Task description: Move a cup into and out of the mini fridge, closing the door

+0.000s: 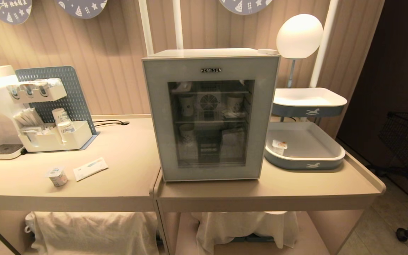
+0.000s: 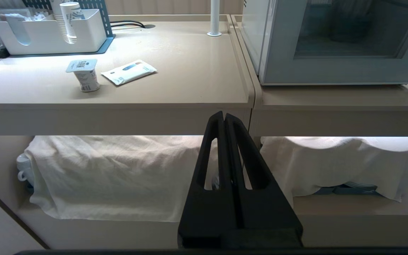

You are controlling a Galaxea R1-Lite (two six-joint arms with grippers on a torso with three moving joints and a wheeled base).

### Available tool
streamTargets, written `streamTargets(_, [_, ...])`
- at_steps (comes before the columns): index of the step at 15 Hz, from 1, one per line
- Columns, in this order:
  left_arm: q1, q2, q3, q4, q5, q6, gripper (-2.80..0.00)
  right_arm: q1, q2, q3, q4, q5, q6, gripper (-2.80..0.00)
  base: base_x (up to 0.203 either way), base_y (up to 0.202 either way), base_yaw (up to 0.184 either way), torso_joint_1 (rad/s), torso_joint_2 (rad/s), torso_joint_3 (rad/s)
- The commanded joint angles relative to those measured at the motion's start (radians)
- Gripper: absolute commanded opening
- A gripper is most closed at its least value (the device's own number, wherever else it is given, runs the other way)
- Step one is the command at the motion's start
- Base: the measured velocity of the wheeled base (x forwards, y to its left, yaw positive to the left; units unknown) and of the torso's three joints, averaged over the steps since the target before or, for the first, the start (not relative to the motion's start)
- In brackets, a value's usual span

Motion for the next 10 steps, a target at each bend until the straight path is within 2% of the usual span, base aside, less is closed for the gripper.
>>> streamTargets(1, [0.001, 0.001, 0.003, 0.000, -0.001, -0.001, -2.80, 0.003, -0.214, 0.157, -0.045, 0.181, -0.013, -2.80, 0.000, 0.000, 0.000, 0.000, 0.00, 0.000])
streamTargets(3, [0.001, 0.001, 0.003, 0.000, 0.000, -0.001, -2.80, 0.005, -0.215, 0.366, -0.144, 0.375, -0.110, -2.80, 0.000, 0.000, 0.000, 0.000, 0.00, 0.000])
streamTargets(4, [0.001, 0.001, 0.003, 0.000, 0.000, -0.001, -2.80, 0.006, -0.213, 0.427, -0.139, 0.426, -0.156, -2.80, 0.000, 0.000, 0.000, 0.000, 0.00, 0.000])
streamTargets(6, [0.001, 0.001, 0.003, 0.000, 0.000, -0.001, -2.80, 0.008, -0.208, 0.432, -0.069, 0.518, -0.226, -2.80, 0.000, 0.000, 0.000, 0.000, 0.00, 0.000])
streamTargets(8, [0.001, 0.001, 0.003, 0.000, 0.000, -0.001, -2.80, 0.008, -0.207, 0.432, -0.072, 0.514, -0.181, -2.80, 0.000, 0.000, 0.000, 0.000, 0.00, 0.000])
streamTargets(10, [0.001, 0.001, 0.003, 0.000, -0.001, -0.001, -2.80, 0.008, -0.206, 0.431, -0.070, 0.514, -0.177, -2.80, 0.000, 0.000, 0.000, 0.000, 0.00, 0.000])
